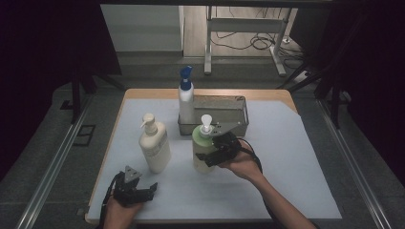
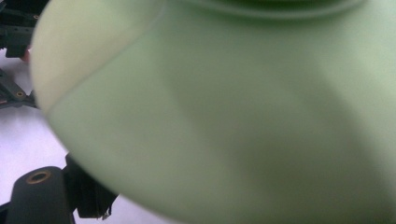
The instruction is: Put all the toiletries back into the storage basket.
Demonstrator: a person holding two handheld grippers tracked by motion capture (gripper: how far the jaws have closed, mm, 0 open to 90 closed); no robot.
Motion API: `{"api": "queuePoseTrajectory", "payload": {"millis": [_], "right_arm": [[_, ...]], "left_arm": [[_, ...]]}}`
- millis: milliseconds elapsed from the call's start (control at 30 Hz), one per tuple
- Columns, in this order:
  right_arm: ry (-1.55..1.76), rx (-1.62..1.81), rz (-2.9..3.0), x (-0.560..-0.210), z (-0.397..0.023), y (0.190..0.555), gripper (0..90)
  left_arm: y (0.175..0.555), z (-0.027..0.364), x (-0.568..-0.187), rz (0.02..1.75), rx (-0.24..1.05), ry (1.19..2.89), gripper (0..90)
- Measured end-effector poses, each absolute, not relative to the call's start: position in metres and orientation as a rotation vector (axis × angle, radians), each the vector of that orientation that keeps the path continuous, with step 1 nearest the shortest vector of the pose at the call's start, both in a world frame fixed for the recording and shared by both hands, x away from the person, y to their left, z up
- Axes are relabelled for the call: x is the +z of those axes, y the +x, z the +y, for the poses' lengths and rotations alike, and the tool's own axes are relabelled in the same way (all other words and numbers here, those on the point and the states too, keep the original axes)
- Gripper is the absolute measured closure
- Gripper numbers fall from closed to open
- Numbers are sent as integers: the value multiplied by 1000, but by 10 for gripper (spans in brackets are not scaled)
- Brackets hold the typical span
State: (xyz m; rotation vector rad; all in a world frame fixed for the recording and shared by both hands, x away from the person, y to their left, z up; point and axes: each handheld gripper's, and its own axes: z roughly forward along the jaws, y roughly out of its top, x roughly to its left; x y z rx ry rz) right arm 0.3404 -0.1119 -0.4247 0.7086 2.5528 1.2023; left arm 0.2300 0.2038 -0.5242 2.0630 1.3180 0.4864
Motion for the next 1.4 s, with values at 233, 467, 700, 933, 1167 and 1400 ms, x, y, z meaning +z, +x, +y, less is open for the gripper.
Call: {"api": "queuePoseTrajectory", "payload": {"millis": [233, 467, 700, 933, 1167, 1400], "right_arm": [[733, 1171, 2557, -422, -110, 339, 126], [748, 1175, 2561, -418, -112, 339, 126], [751, 1182, 2554, -411, -114, 340, 126], [763, 1195, 2537, -399, -116, 343, 126], [761, 1197, 2521, -387, -114, 346, 127], [764, 1194, 2508, -375, -114, 350, 127]], "left_arm": [[230, 204, -524, 1319, 485, 2062, 125], [230, 204, -524, 1319, 484, 2061, 125], [230, 204, -524, 1320, 484, 2060, 125], [230, 204, -524, 1320, 484, 2061, 125], [230, 204, -524, 1321, 483, 2057, 125], [230, 204, -524, 1321, 483, 2057, 125]]}}
